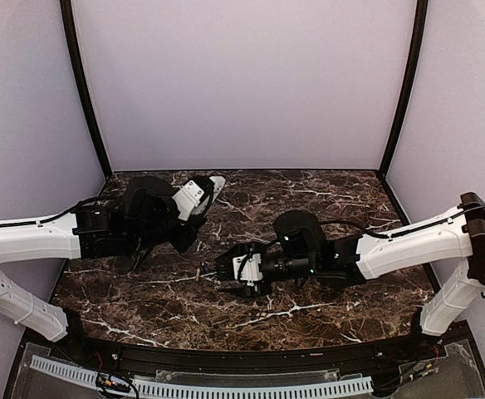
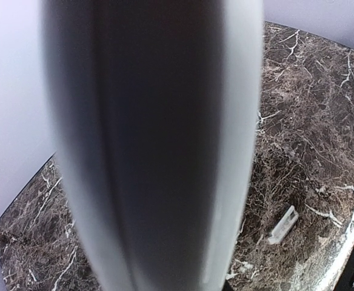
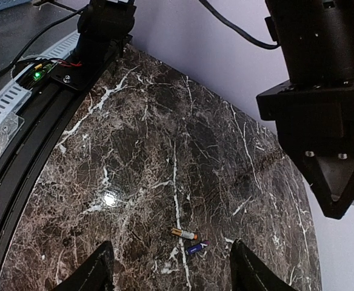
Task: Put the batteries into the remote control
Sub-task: Remove the battery cover from the remote control, then pass from the left arm to the right
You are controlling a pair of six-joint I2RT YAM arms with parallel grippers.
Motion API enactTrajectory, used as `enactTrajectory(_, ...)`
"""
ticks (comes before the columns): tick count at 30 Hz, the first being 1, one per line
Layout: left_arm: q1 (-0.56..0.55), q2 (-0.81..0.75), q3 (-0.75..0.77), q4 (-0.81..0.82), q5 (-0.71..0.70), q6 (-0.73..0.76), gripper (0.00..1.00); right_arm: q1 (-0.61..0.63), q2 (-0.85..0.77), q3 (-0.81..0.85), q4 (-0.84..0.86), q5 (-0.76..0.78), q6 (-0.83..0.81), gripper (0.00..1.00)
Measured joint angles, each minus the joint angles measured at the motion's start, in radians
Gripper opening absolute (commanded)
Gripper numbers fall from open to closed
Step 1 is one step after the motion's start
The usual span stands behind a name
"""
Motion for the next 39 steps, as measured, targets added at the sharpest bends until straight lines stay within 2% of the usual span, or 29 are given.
enactTrajectory(10, 0.011, 0.063, 0.000, 0.013, -0.012, 0.006, 0.00, -0.011, -0.049, -0.032, -0.010, 0.092, 0.057, 0.63)
enactTrajectory(15, 0.016, 0.068, 0.000, 0.012, 0.018, -0.014, 0.00, -0.024, -0.097, -0.032, -0.027, 0.118, 0.106, 0.71)
enactTrajectory(20, 0.021, 0.045, 0.000, 0.003, 0.145, -0.060, 0.00, -0.049, -0.225, -0.033, -0.024, 0.097, 0.181, 0.89)
enactTrajectory(23, 0.021, 0.010, -0.001, -0.002, 0.233, -0.094, 0.00, -0.132, -0.299, 0.001, -0.037, 0.034, 0.315, 0.93)
enactTrajectory(26, 0.022, -0.040, -0.010, 0.002, 0.334, -0.114, 0.00, -0.225, -0.293, 0.116, -0.098, -0.020, 0.449, 0.94)
enactTrajectory(28, 0.022, -0.067, -0.016, 0.010, 0.404, -0.122, 0.00, -0.256, -0.259, 0.214, -0.155, -0.051, 0.515, 0.93)
enactTrajectory(32, 0.022, -0.107, -0.033, 0.030, 0.512, -0.136, 0.00, -0.256, -0.174, 0.346, -0.255, -0.154, 0.589, 0.85)
enactTrajectory(39, 0.022, -0.135, -0.055, 0.038, 0.592, -0.150, 0.00, -0.250, -0.084, 0.367, -0.312, -0.361, 0.678, 0.62)
